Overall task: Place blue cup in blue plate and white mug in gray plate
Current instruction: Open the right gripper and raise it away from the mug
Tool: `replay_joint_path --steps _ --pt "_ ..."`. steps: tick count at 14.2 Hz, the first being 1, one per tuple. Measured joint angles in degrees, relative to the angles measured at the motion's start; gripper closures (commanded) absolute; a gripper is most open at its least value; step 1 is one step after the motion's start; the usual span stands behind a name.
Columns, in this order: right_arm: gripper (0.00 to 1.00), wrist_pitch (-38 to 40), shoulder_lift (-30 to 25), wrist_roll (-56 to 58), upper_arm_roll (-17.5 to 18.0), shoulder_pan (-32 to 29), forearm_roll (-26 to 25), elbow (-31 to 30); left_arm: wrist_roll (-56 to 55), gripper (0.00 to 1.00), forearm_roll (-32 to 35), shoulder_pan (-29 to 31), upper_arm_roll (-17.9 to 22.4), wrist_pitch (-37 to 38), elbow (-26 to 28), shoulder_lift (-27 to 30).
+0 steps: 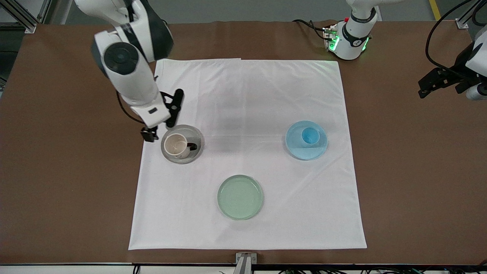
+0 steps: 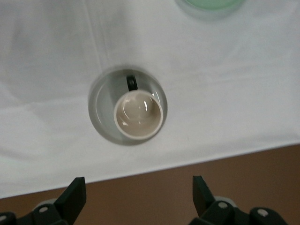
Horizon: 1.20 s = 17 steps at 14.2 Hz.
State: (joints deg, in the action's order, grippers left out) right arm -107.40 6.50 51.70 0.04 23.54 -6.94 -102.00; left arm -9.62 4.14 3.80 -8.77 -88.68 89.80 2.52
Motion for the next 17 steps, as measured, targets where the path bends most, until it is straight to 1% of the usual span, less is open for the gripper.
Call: replay_joint_path --steps 2,4,8,10,12,14,17 --pt "0.0 0.92 -2.28 0.06 -0.3 -5.59 0.09 0.44 0.0 0.0 0.0 0.01 0.06 -2.33 0.02 -1.23" --pt "0.0 0.53 -2.16 0.23 -0.49 -10.84 0.14 2.28 0.0 0.0 0.0 0.25 0.18 -4.78 0.01 -2.86" --pt "0.0 0.48 -1.47 -1.42 -0.49 -16.47 0.55 6.3 0.07 0.0 0.0 1.57 0.33 -6.67 -0.11 -3.95" --pt "0.0 0.87 -1.45 -8.43 -0.49 -18.1 0.76 6.74 0.08 0.0 0.0 1.61 0.31 -6.67 -0.17 -3.95" --pt "0.0 0.87 -1.39 -18.97 -0.48 -19.38 1.42 7.08 0.08 0.0 0.0 1.62 0.3 -6.63 -0.18 -3.95" --pt "0.0 0.77 -1.34 -29.32 -0.46 -21.13 4.06 8.26 0.08 0.0 0.0 1.64 0.31 -6.55 -0.2 -3.9" --pt "0.0 1.66 -1.35 -37.2 -0.5 -23.36 5.69 9.58 0.04 0.0 -0.8 1.62 0.27 -6.05 -0.13 -3.4"
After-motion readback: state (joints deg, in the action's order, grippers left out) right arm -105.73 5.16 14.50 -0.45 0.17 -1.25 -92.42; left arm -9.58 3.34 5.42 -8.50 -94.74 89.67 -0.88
